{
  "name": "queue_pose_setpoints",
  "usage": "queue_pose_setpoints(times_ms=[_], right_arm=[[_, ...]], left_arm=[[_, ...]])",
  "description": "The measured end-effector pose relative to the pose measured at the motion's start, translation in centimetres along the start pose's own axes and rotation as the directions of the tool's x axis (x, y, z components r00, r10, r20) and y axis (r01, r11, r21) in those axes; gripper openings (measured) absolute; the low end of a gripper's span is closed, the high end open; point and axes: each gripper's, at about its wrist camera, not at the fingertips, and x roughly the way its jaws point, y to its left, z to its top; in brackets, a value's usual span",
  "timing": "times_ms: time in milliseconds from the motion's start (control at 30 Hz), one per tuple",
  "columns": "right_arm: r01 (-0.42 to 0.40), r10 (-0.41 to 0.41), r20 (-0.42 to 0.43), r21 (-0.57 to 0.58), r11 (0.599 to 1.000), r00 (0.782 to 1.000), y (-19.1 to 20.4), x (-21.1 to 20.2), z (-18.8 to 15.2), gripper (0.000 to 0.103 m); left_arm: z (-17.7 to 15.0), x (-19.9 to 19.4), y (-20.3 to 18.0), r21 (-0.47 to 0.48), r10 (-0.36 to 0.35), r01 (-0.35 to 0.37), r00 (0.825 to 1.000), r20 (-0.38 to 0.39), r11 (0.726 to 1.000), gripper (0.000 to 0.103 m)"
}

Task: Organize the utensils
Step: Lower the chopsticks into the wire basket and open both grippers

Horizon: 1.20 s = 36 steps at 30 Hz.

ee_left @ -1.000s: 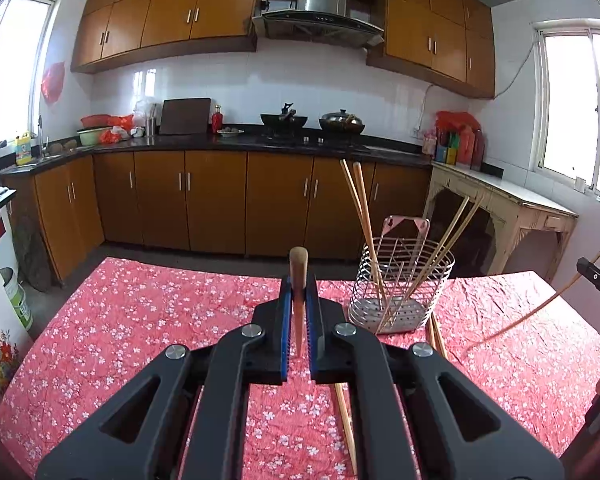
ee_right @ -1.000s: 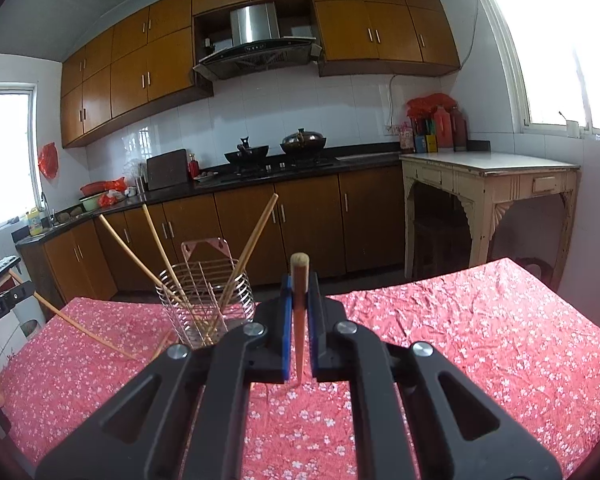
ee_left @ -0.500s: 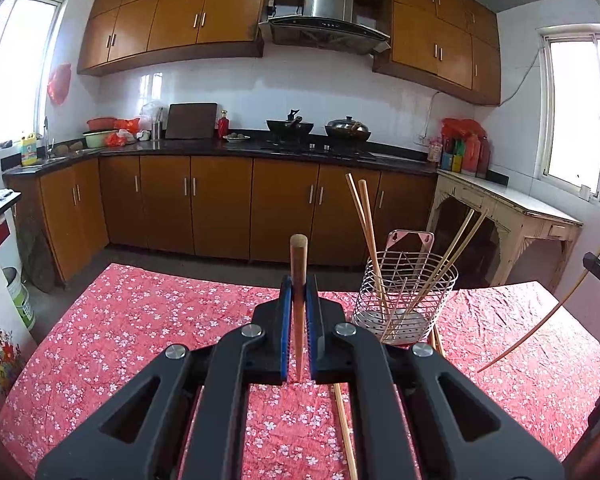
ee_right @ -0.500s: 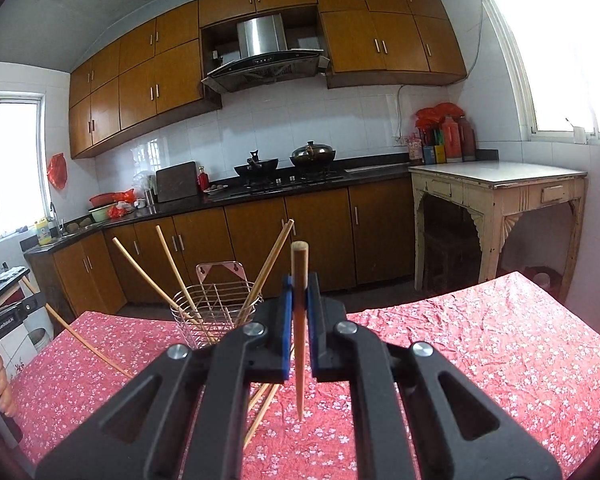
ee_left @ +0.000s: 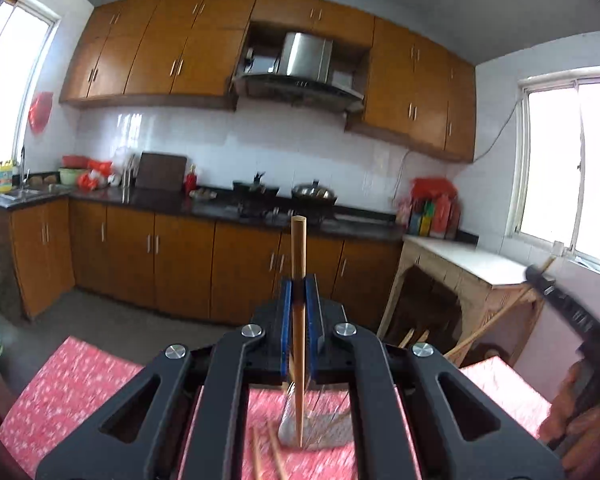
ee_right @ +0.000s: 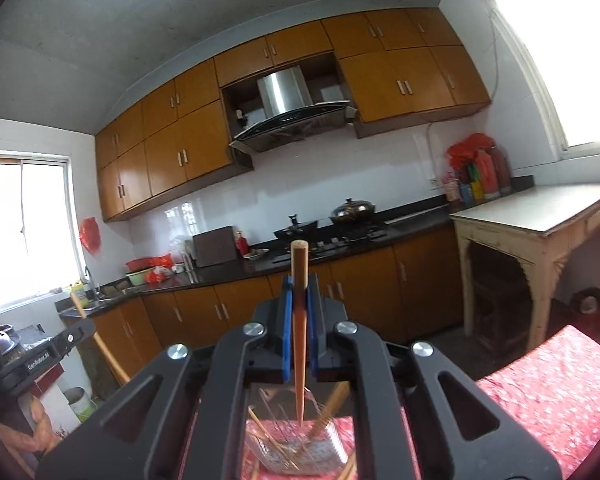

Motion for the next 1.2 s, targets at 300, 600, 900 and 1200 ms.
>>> queue_pose_setpoints(times_ms=[300,600,900,1200], right_arm=[[-0.020,0.018,-0.085,-0.015,1.000,0.996,0.6,6.2,-2.4,0.008],[-0.046,0.049,-0.166,0.023,0.999,0.985,-0.6,8.7,-5.0,0.008],[-0.048,0.063,-0.238,0.070,0.996,0.969,-1.3,10.5,-6.8,0.008],[0.018,0.018,-0.310,0.111,0.994,0.951,-3.4,12.2,-8.4,0.021]], left_arm=[[-0.8,5.4,-1.2,-0.047,0.047,-0.044,0.998,0.048,0.998,0.007],[-3.7,8.9,-0.2,-0.078,0.066,-0.067,0.998,-0.020,0.995,0.007],[-5.8,10.8,0.1,-0.066,0.070,-0.076,0.994,-0.088,0.995,0.007],[-7.0,11.9,1.0,-0.066,0.069,-0.081,0.983,-0.171,0.995,0.007]])
